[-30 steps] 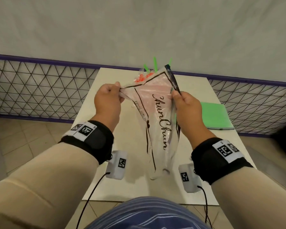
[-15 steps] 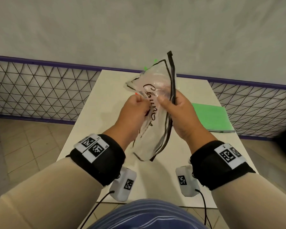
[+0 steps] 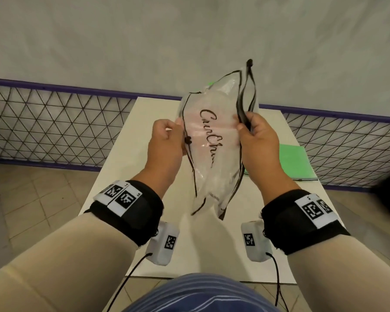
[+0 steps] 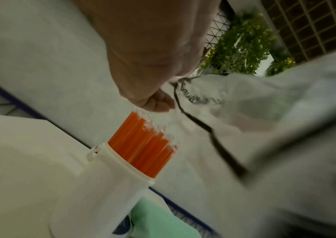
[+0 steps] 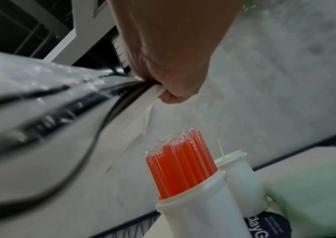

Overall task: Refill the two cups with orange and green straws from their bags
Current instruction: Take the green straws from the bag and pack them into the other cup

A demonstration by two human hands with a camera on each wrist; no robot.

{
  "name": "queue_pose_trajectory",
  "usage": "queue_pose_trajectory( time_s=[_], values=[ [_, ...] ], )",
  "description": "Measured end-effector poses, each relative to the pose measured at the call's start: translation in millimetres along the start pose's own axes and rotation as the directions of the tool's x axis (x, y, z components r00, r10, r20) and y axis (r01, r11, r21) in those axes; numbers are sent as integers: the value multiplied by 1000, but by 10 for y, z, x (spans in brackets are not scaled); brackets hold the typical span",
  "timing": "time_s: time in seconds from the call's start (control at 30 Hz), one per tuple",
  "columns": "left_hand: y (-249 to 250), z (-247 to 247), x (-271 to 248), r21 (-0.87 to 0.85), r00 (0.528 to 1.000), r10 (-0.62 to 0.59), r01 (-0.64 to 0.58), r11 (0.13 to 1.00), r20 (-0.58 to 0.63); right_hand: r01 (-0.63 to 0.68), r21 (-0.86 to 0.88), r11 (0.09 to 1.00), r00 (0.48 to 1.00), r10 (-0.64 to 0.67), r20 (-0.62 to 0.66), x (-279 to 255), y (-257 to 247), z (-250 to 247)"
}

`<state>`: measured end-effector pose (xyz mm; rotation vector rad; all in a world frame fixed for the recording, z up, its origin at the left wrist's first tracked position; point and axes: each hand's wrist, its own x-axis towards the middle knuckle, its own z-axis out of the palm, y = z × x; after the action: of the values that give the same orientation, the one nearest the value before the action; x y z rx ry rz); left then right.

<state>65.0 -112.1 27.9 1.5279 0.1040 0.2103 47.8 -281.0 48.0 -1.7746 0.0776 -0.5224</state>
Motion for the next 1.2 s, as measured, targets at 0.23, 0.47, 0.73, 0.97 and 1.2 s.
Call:
queue_pose_trajectory(
  time_s=[0.23,0.47,0.73,0.97,1.2],
  values=[
    [-18,58,-135,-12,978,-42,45,999,205,25,154,988,996,-38,84,-85,-162,-79],
    [84,-39,-9,188,973,232,-231,955,15,-254,80,964,893,202,403,-182,76,-22],
    [-10,-199,114,29,976,73,-81,996,206,-451,299,841,848,299,438,-28,50,-131],
    [9,-276,36,-197,816,-181,337,921,550,-451,336,827,821,238,519,-54,48,-182],
    [18,-318,55,-40,789,-210,284,958,577,-455,322,830,827,260,498,-13,19,-219]
  ],
)
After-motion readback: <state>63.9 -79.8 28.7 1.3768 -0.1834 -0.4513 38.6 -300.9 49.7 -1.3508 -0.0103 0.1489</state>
